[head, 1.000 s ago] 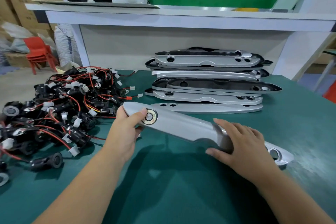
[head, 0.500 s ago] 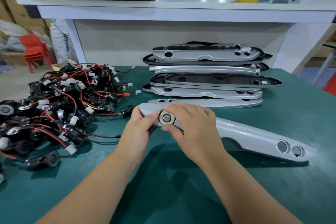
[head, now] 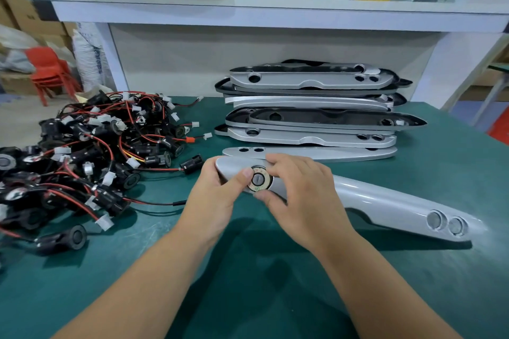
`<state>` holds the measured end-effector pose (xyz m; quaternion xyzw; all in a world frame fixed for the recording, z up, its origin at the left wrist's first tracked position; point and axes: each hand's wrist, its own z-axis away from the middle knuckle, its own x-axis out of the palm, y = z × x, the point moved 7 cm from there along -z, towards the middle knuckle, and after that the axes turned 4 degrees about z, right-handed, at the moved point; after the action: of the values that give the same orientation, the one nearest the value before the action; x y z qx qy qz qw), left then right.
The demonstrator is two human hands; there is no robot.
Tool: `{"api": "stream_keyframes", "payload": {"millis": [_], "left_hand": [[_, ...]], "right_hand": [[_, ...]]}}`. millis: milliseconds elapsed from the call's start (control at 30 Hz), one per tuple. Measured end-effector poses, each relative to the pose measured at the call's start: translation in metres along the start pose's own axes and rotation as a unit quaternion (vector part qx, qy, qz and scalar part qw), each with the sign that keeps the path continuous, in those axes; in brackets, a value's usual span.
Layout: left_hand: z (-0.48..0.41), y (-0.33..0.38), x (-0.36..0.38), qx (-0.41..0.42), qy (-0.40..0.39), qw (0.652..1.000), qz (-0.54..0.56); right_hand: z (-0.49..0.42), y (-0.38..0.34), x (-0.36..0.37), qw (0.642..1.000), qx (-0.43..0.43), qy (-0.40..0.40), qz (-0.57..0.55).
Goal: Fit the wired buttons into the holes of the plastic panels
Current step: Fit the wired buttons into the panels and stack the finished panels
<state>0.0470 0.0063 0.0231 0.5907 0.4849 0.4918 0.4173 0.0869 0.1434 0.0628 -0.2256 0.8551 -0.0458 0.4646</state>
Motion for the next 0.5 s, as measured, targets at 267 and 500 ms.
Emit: {"api": "stream_keyframes", "payload": {"millis": [267, 500], "left_hand": [[0.002, 0.002, 0.0, 0.004, -0.008, 0.996, -0.092], [0.002, 0.001, 0.001, -0.004, -0.003, 0.993, -0.114]], "right_hand": [[-0.006, 0.027, -0.01, 0.989, 0.104, -0.077, 0.065], [-0.005, 0.033, -0.002, 0.983, 0.111, -0.087, 0.117]]}}
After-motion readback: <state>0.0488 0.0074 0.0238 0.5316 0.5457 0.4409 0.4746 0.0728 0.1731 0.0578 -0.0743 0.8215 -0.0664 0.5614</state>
